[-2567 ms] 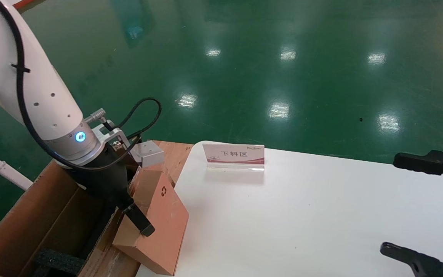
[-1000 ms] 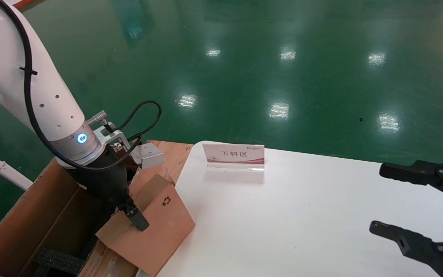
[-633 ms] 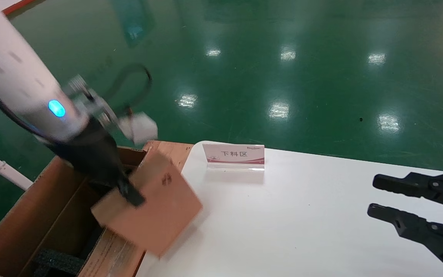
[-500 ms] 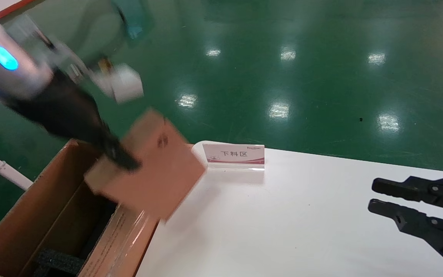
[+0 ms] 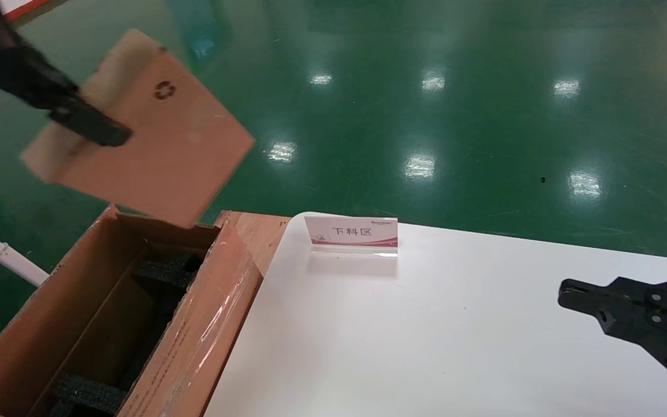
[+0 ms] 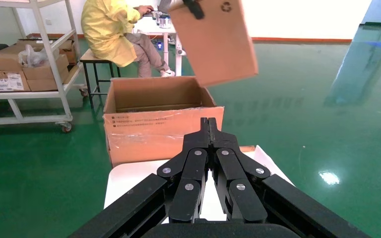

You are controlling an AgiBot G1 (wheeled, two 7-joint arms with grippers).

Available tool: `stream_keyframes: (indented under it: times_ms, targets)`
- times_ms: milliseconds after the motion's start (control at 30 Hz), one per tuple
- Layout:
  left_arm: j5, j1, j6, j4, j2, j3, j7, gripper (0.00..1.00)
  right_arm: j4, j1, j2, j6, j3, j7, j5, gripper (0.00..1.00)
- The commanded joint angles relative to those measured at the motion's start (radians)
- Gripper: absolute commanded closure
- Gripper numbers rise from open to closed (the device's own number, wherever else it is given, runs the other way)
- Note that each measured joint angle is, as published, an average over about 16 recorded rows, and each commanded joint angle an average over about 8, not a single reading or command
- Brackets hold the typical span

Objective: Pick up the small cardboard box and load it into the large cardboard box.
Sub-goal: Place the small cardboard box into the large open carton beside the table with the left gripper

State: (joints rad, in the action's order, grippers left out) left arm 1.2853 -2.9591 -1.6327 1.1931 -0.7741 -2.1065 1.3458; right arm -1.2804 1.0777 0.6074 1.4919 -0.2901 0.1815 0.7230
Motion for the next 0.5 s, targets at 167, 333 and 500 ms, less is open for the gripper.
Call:
stream_keyframes:
  times_ms: [167, 333, 500]
  targets:
    - [-0.005, -0.052, -0.024, -0.038, -0.015, -0.159, -0.034, 1.0, 0.0, 0.0, 0.0, 0.0, 0.0, 0.0, 0.0, 0.74]
    - [-0.032, -0.051, -0.019, -0.069, 0.0, -0.3, -0.069, 1.0, 0.0, 0.0, 0.0, 0.0, -0.001, 0.0, 0.0, 0.12]
    - [-0.045, -0.042, -0.008, -0.092, 0.035, -0.394, -0.096, 1.0, 0.0, 0.0, 0.0, 0.0, -0.001, 0.0, -0.001, 0.0]
